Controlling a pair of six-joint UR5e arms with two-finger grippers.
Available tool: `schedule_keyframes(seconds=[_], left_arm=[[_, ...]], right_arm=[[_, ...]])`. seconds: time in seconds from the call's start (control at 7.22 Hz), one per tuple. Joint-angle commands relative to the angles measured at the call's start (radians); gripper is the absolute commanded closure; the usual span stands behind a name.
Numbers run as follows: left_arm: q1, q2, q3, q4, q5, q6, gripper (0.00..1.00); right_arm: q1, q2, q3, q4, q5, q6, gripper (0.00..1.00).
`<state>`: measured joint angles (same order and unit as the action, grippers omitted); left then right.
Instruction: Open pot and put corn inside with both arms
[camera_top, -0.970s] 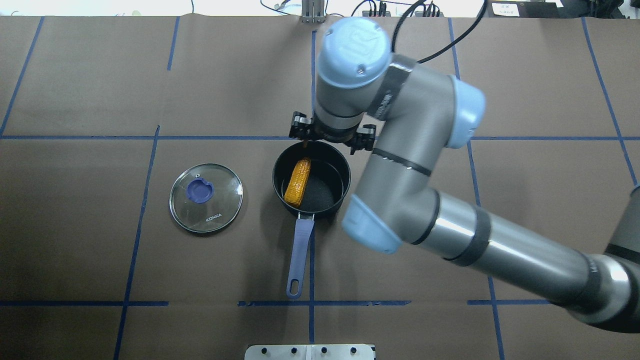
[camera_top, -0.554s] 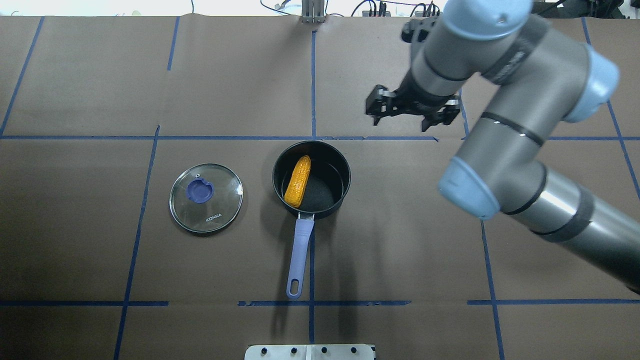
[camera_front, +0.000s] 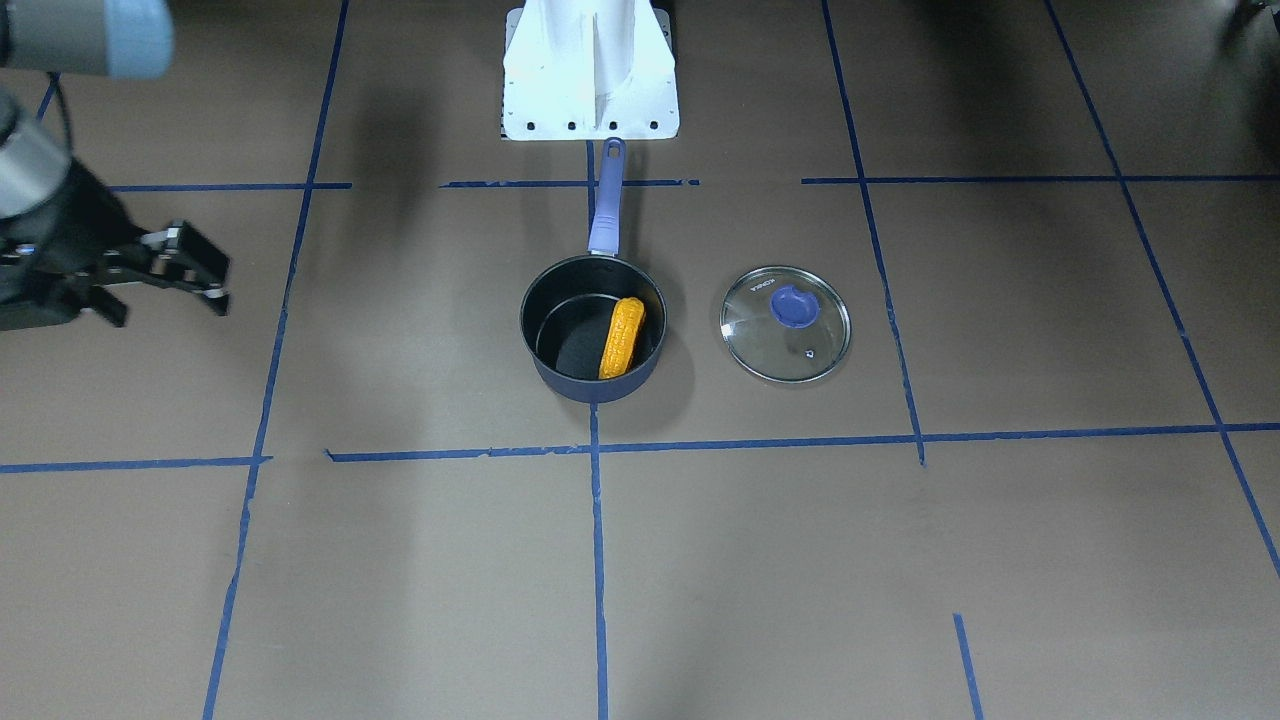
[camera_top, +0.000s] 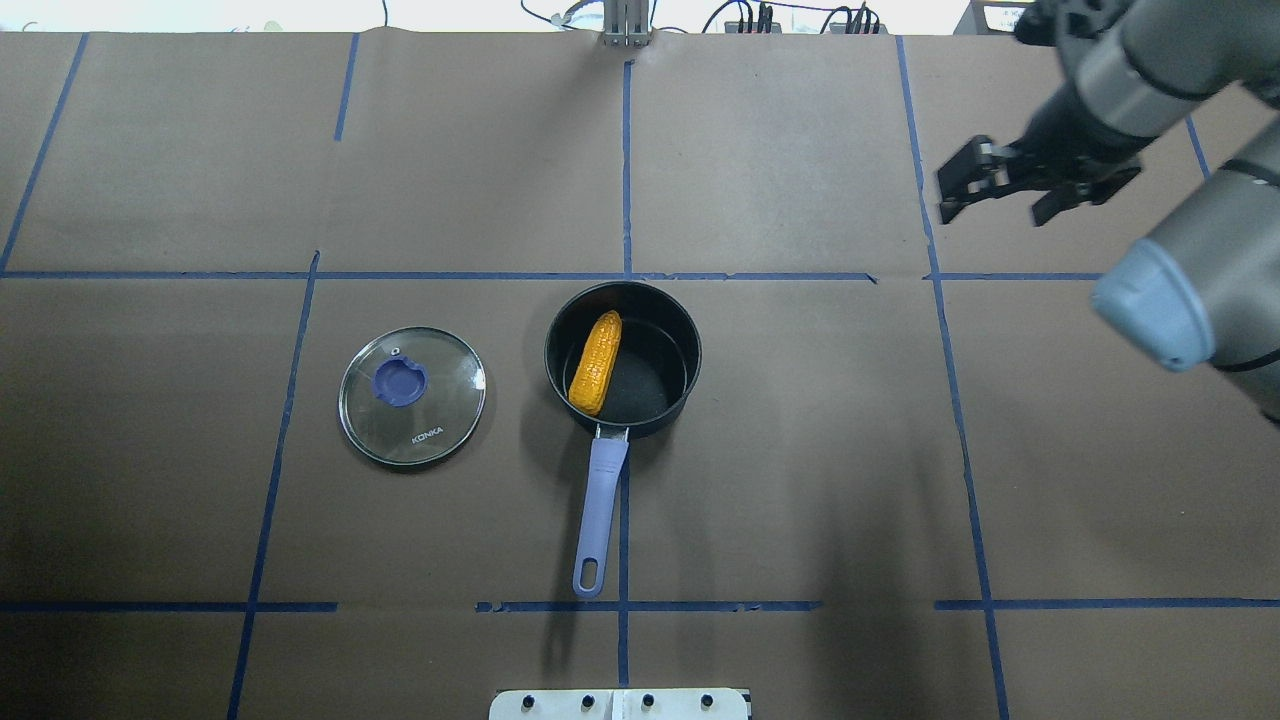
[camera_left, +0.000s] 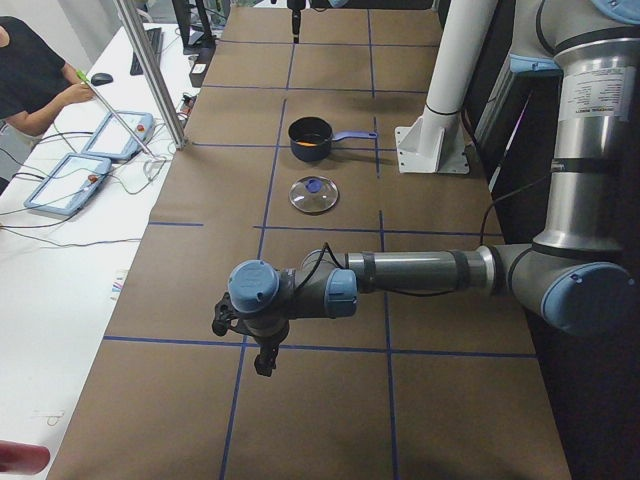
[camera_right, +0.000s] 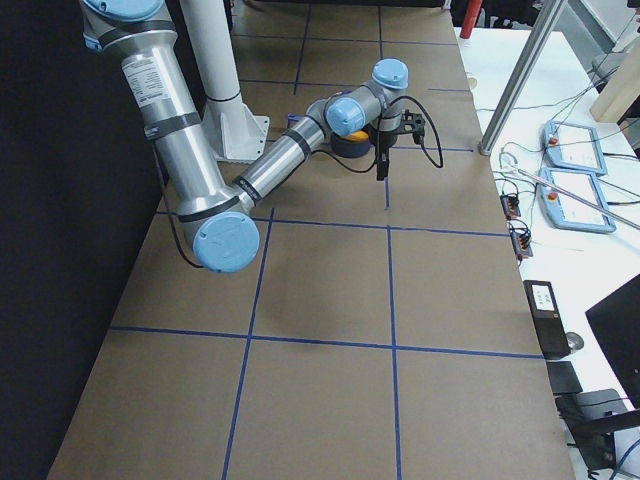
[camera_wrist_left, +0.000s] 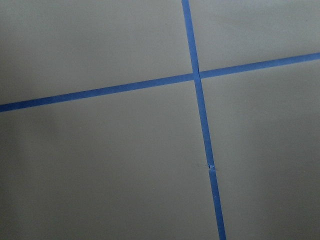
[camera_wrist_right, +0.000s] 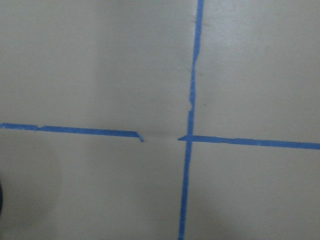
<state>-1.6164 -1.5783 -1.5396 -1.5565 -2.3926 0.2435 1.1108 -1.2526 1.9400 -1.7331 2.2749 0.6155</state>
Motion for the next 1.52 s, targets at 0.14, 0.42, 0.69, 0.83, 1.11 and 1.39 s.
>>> schedule_keyframes(seconds=[0.14, 0.42, 0.69, 0.83, 1.11, 1.39], left_arm=[[0.001, -0.011, -0.04, 0.067, 0.074, -0.007, 0.0], [0.001, -0.011, -0.04, 0.073, 0.075, -0.006, 0.0], [0.001, -0.011, -0.04, 0.073, 0.075, -0.007, 0.0], [0.001, -0.009, -0.04, 0.073, 0.075, -0.007, 0.0], [0.001, -0.009, -0.04, 0.073, 0.072, -0.007, 0.0], [0.001, -0.009, -0.04, 0.073, 0.07, -0.007, 0.0]], right_arm=[[0.196, -0.155, -0.059, -0.002, 0.092, -0.36, 0.01], [0.324, -0.223, -0.184, 0.0, 0.182, -0.585, 0.01], [0.453, -0.272, -0.289, 0.001, 0.209, -0.779, 0.01], [0.49, -0.334, -0.286, 0.003, 0.206, -0.79, 0.01], [0.511, -0.392, -0.292, 0.059, 0.195, -0.786, 0.01], [0.511, -0.39, -0.293, 0.064, 0.157, -0.787, 0.01]])
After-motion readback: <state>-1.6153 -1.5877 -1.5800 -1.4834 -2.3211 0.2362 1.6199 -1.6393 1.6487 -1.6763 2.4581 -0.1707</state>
